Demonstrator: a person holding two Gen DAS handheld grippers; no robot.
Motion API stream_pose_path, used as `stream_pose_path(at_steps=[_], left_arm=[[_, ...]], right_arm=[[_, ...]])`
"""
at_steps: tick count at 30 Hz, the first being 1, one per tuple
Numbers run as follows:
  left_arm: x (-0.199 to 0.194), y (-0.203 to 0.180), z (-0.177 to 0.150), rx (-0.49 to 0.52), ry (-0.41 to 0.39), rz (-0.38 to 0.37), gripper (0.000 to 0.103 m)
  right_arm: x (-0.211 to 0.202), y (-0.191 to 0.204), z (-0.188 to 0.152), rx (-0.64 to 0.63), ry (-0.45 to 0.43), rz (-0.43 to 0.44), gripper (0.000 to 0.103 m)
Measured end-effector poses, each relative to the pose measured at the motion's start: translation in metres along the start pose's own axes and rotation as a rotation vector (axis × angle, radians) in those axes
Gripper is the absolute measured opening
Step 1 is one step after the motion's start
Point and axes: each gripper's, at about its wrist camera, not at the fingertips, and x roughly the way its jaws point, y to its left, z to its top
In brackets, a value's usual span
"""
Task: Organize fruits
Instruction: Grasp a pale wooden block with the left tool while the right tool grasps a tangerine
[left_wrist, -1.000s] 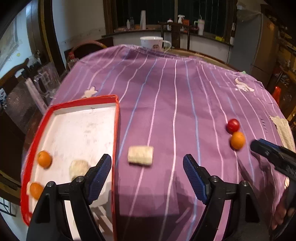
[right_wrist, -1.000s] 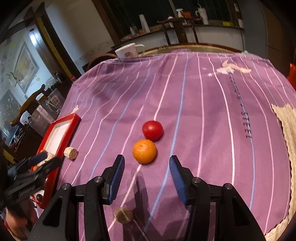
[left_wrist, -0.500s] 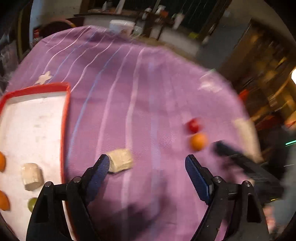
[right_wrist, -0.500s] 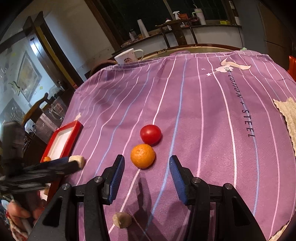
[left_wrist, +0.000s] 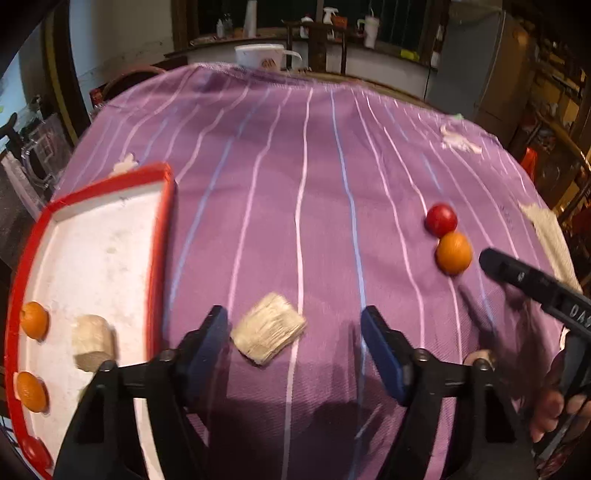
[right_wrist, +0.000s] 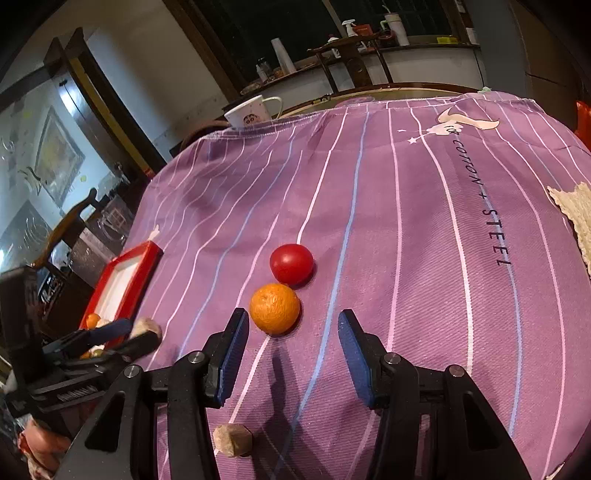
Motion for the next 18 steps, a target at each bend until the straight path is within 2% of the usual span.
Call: stream_pose_path(at_steps=[1, 6, 8, 12, 13, 14, 15, 18], left_arm=[[0.003, 0.000, -0.001, 0.003, 0.006, 0.001, 0.061], [0.008, 0.003, -0.002, -0.017, -0.015, 0.014, 0.053], [0.007, 0.003, -0.003, -0.022, -0.028, 0.030, 0.040], [0.004, 0.005, -0.006, -0.044, -0.040, 0.009, 0.040], [0.002, 0.005, -0.007, -0.047, -0.045, 0.006, 0.040], [-0.001, 0.005, -0.008, -0.050, -0.051, 0.002, 0.040], [-0.005, 0.006, -0.010, -0.053, -0.059, -0.003, 0.040], [-0.018, 0.008, -0.013, -0.060, -0.084, -0.010, 0.040]], right_arm=[[0.001, 0.000, 0.000, -0.003, 0.004, -0.003, 0.055], [0.010, 0.014, 0.003, -0.066, 0.042, -0.037, 0.055], [0.017, 0.021, 0.005, -0.102, 0.057, -0.059, 0.055], [0.032, 0.031, 0.008, -0.153, 0.076, -0.072, 0.053], [0.036, 0.031, 0.009, -0.154, 0.085, -0.071, 0.051], [0.038, 0.031, 0.009, -0.153, 0.092, -0.072, 0.040], [0.038, 0.031, 0.009, -0.155, 0.090, -0.079, 0.037], [0.030, 0.032, 0.007, -0.158, 0.088, -0.060, 0.037]])
